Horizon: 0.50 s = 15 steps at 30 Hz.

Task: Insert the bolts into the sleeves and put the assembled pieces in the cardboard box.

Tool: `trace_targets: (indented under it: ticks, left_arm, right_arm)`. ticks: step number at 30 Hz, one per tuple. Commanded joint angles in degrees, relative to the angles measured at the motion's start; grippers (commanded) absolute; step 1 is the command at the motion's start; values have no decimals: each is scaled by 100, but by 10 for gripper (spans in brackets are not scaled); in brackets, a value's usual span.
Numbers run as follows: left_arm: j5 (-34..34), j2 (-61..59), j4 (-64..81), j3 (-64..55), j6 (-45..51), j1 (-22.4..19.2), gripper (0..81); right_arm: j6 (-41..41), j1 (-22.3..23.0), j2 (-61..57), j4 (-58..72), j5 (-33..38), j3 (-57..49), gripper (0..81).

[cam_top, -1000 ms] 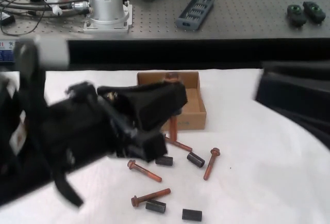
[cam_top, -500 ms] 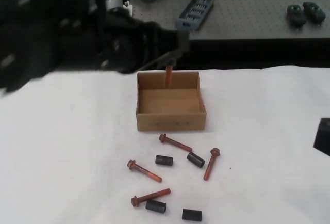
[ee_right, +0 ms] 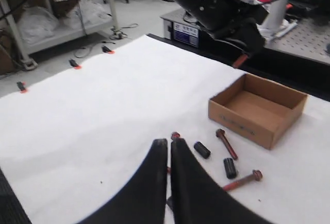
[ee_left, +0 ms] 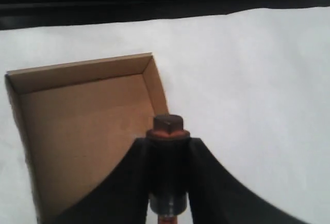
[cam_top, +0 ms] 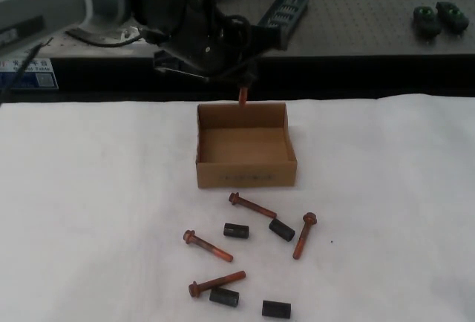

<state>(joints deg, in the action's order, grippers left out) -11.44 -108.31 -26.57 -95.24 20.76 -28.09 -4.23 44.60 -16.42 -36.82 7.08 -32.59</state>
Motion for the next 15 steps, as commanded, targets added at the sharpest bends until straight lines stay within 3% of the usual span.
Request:
trace_targets:
  ticks: [1,4,15]
  left_arm:
    - [250,-640,-617,-818,-45,178,6]
    - [612,-992,-840,-1105,-139,229,6]
    - [612,-1777,-850,-1336,-236,243,6]
  right_arm:
    - [-6,-23,179,-405,-285,-13,28]
    - [-6,-23,326,-670,-357,-13,28]
    - [-6,-23,454,-921,-364,-13,28]
